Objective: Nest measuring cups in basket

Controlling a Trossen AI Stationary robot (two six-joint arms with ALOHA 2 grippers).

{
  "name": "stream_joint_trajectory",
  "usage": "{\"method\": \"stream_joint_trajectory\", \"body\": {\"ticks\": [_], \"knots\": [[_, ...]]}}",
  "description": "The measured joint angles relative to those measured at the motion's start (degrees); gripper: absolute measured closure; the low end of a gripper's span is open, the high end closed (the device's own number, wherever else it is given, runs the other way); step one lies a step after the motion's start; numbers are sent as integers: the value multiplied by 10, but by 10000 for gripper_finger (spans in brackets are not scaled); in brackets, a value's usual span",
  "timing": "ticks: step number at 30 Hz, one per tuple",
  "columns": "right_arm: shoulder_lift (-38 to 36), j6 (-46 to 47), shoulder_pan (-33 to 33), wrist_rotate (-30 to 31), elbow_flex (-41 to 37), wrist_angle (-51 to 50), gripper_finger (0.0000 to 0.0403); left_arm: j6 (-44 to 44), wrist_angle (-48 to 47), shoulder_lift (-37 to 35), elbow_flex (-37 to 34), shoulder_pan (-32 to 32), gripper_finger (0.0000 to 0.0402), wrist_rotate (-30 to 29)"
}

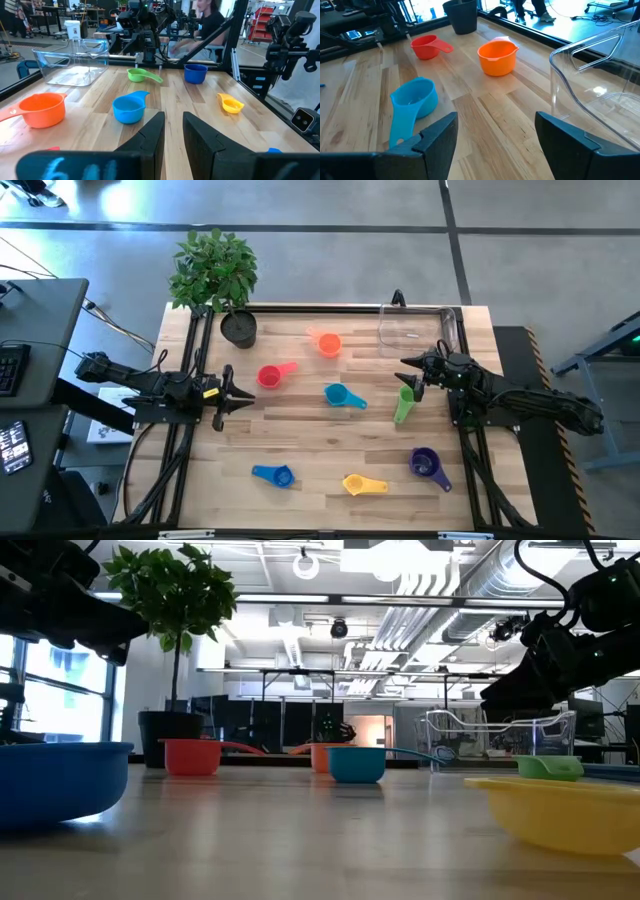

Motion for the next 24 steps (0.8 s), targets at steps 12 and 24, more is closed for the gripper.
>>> {"method": "stream_joint_trajectory", "body": {"ticks": [12,24], "knots": [[0,0,0,0,0,0,146,-71,0,0,0,0,342,0],[0,0,0,0,0,0,146,-231,0,0,0,0,342,-6]]}}
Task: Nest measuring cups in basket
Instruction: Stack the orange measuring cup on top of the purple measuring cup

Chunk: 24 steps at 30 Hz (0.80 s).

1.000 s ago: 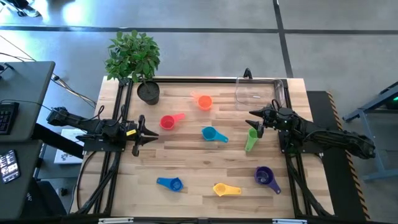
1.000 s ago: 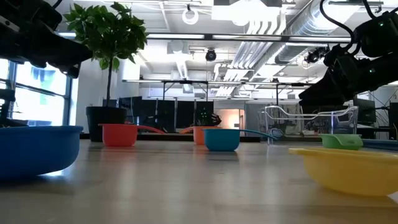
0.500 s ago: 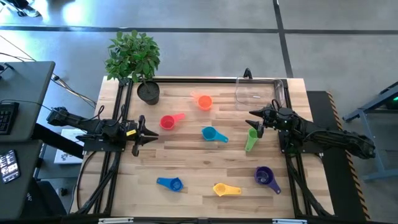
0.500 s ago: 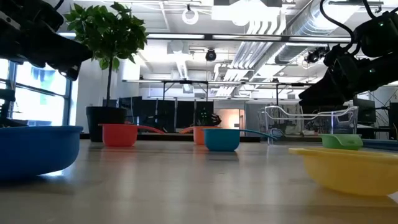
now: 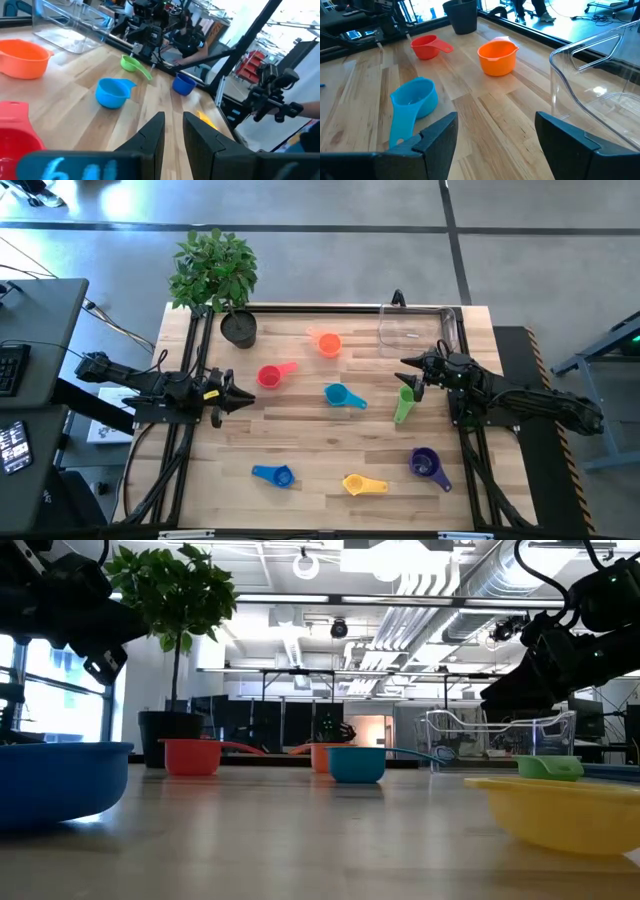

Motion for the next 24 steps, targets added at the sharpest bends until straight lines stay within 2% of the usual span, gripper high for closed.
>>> {"method": "stream_joint_trajectory", "body": {"ticks": [3,9,17,24], "knots": [[0,4,0,0,0,0,146,-8,0,0,0,0,342,-9],[0,84,0,0,0,1,146,-40,0,0,0,0,342,-15],[0,92,0,0,0,3,146,-66,0,0,0,0,342,-15],[0,151,0,0,0,3,146,-63,0,0,0,0,342,-15]]}}
